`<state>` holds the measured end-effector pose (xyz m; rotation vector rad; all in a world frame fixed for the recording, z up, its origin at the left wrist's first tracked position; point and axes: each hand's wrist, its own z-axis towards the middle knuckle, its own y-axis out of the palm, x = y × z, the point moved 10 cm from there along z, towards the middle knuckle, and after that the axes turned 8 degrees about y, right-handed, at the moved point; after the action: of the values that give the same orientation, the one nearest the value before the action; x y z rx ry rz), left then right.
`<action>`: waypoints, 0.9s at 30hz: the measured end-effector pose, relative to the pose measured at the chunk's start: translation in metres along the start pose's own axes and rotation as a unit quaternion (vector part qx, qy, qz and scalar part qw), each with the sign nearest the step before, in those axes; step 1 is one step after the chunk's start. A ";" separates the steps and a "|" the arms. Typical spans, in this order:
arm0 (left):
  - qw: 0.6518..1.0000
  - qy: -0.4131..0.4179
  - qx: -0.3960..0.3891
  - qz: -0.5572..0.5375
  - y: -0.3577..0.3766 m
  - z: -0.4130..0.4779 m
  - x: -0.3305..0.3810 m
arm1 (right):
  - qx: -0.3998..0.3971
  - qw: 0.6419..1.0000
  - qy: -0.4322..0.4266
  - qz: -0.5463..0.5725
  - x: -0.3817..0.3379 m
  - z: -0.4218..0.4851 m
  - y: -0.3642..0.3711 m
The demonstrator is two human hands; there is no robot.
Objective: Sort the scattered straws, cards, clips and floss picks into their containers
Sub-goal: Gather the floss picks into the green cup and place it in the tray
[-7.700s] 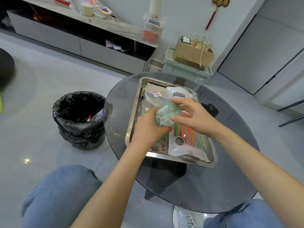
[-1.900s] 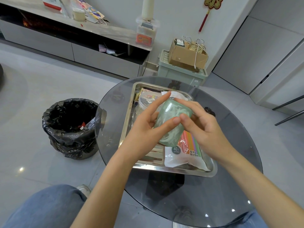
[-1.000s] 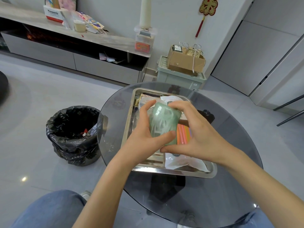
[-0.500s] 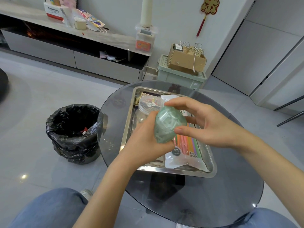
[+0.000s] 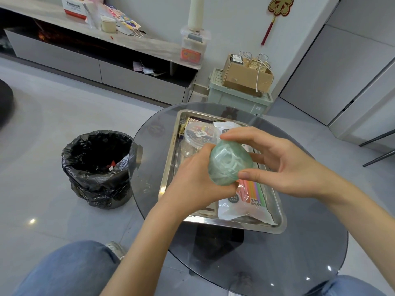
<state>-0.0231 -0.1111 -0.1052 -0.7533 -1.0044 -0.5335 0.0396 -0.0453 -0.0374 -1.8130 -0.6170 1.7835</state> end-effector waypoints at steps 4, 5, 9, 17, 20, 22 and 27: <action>1.000 0.001 -0.009 0.003 0.001 0.000 -0.001 | -0.008 0.999 -0.008 -0.031 -0.002 -0.001 0.003; 1.000 -0.001 -0.011 0.001 0.002 0.000 -0.002 | -0.006 0.999 -0.008 -0.039 -0.003 -0.001 0.003; 1.000 0.002 -0.001 0.021 -0.001 -0.001 0.000 | 0.011 0.987 -0.053 -0.153 -0.016 -0.002 0.006; 0.998 0.010 -0.047 -0.029 0.003 -0.001 0.009 | 0.012 0.939 -0.142 -0.314 -0.034 -0.002 0.017; 0.999 -0.002 -0.027 -0.023 0.001 0.001 0.007 | 0.056 0.897 -0.169 -0.406 -0.039 0.006 0.029; 1.000 0.002 -0.029 -0.005 0.001 0.001 0.008 | 0.069 0.882 -0.183 -0.428 -0.041 0.008 0.038; 0.999 0.037 -0.015 0.028 -0.003 0.002 0.018 | 0.174 0.891 -0.212 -0.362 -0.051 0.007 0.031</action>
<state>-0.0180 -0.1128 -0.0873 -0.7817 -0.9063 -0.5243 0.0297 -0.1014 -0.0187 -0.7826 -0.9171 1.6035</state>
